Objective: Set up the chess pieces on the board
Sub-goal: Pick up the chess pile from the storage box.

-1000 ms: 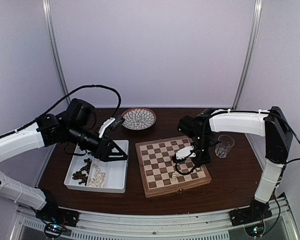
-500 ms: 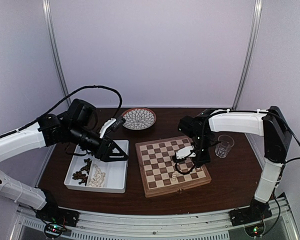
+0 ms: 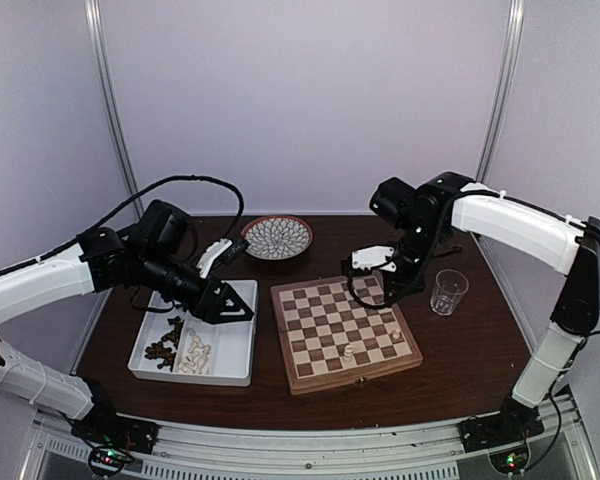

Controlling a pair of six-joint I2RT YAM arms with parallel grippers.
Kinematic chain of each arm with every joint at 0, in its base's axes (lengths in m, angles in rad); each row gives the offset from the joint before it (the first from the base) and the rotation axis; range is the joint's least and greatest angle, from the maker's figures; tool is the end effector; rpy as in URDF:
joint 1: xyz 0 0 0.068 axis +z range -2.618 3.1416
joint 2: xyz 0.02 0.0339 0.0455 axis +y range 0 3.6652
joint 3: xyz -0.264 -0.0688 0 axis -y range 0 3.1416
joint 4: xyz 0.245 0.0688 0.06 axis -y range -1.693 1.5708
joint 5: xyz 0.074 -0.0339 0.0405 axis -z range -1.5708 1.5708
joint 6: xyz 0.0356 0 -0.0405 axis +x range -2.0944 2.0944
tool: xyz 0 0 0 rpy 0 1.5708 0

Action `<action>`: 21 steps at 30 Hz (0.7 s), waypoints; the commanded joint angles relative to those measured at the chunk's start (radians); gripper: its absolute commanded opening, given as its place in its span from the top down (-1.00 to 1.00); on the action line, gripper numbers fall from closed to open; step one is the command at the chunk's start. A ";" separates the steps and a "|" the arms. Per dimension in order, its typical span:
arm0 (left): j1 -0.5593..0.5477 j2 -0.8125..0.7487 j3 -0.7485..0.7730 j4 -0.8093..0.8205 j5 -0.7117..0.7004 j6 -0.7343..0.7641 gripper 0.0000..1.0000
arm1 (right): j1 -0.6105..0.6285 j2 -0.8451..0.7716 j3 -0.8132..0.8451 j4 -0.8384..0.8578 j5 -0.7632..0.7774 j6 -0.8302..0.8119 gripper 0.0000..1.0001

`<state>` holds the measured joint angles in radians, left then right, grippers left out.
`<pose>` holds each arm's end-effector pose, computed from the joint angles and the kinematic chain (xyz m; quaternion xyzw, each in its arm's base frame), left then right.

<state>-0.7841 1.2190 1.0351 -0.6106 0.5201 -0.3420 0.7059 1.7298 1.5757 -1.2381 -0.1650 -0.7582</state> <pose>0.1676 -0.1922 0.3007 0.2911 0.8514 -0.3965 0.1823 0.2492 0.2201 0.2885 -0.6689 0.7334 0.0797 0.0910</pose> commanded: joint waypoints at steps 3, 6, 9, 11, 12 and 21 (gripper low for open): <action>0.105 0.100 0.013 -0.212 -0.410 -0.100 0.03 | -0.065 -0.167 -0.035 0.031 -0.221 0.080 0.48; 0.108 0.156 0.045 -0.356 -0.564 -0.154 0.09 | -0.110 -0.249 -0.156 0.148 -0.312 0.122 0.48; 0.108 0.195 0.053 -0.422 -0.640 -0.194 0.13 | -0.139 -0.315 -0.263 0.245 -0.355 0.170 0.48; 0.108 0.213 0.049 -0.440 -0.684 -0.205 0.14 | -0.147 -0.339 -0.311 0.277 -0.370 0.181 0.48; 0.108 0.224 0.048 -0.442 -0.697 -0.207 0.15 | -0.150 -0.346 -0.328 0.284 -0.373 0.183 0.48; 0.108 0.354 0.063 -0.429 -0.678 -0.241 0.26 | -0.154 -0.368 -0.365 0.298 -0.380 0.181 0.46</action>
<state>-0.6750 1.5467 1.0821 -1.0359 -0.1375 -0.5369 0.5583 1.3945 1.2232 -0.9848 -0.5095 -0.5938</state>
